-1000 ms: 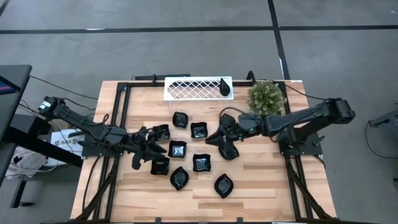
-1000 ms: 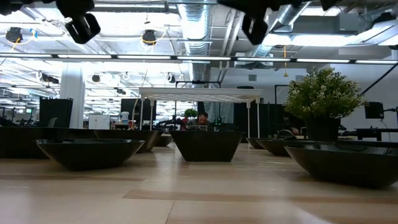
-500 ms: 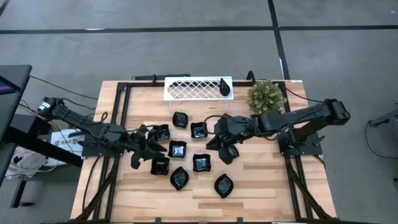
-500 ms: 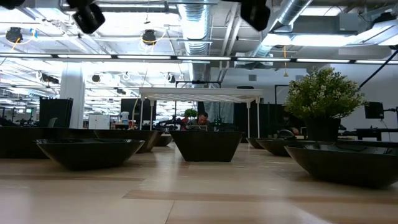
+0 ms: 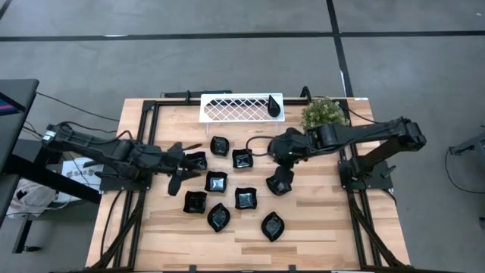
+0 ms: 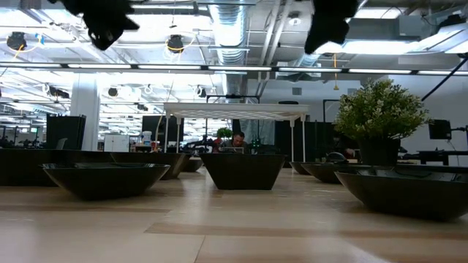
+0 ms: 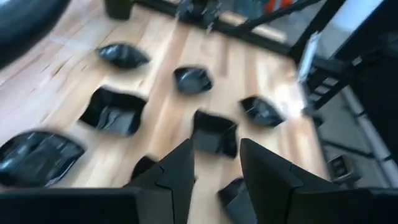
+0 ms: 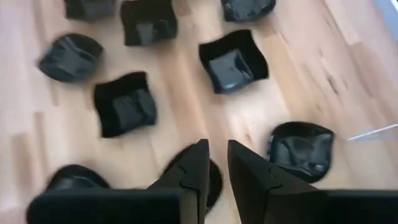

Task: Pick & Place Mini shaped plates
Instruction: Put the distorted square plate on the shelf

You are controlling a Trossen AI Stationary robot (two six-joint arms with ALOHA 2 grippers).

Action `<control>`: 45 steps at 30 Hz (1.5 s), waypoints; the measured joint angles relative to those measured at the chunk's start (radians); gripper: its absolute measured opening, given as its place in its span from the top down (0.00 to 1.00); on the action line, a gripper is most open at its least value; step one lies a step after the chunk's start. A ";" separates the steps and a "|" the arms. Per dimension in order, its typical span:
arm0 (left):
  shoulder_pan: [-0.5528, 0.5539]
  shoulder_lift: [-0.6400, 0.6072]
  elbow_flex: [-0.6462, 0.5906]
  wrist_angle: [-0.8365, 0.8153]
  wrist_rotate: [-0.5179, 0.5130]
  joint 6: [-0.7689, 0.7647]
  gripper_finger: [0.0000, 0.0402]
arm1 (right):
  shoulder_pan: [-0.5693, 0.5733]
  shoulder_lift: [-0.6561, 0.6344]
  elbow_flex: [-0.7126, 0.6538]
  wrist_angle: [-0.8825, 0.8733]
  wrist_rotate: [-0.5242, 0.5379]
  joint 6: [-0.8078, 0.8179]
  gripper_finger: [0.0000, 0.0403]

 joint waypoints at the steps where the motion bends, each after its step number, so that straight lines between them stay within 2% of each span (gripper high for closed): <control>1: 0.006 0.000 -0.001 -0.026 0.000 0.000 0.67 | -0.007 0.001 -0.012 -0.003 0.007 -0.009 0.86; 4: 0.014 0.000 -0.022 -0.086 0.001 -0.001 0.67 | -0.028 0.002 -0.040 0.009 0.017 -0.014 0.86; 9: 0.014 0.001 -0.079 -0.088 0.000 -0.035 0.67 | -0.049 0.002 -0.113 0.103 0.029 0.026 0.86; 17: 0.014 0.001 -0.152 -0.071 -0.021 -0.089 0.67 | -0.067 0.002 -0.238 0.375 0.029 0.078 0.86; 22: 0.014 0.001 -0.185 0.019 -0.021 -0.104 0.67 | -0.069 0.058 -0.258 0.528 0.028 -0.058 0.86; 27: 0.014 -0.002 -0.190 0.165 -0.023 -0.124 0.67 | -0.063 0.170 -0.254 0.670 0.026 -0.211 0.86; 34: 0.012 -0.003 -0.190 0.210 -0.025 -0.128 0.67 | -0.065 0.281 -0.189 0.596 0.017 -0.217 0.86; 37: 0.011 -0.002 -0.190 0.215 -0.024 -0.140 0.67 | -0.082 0.326 -0.174 0.598 -0.031 -0.216 0.85; 45: 0.011 -0.002 -0.193 0.226 -0.024 -0.144 0.67 | -0.075 0.407 -0.111 0.608 -0.080 -0.241 0.76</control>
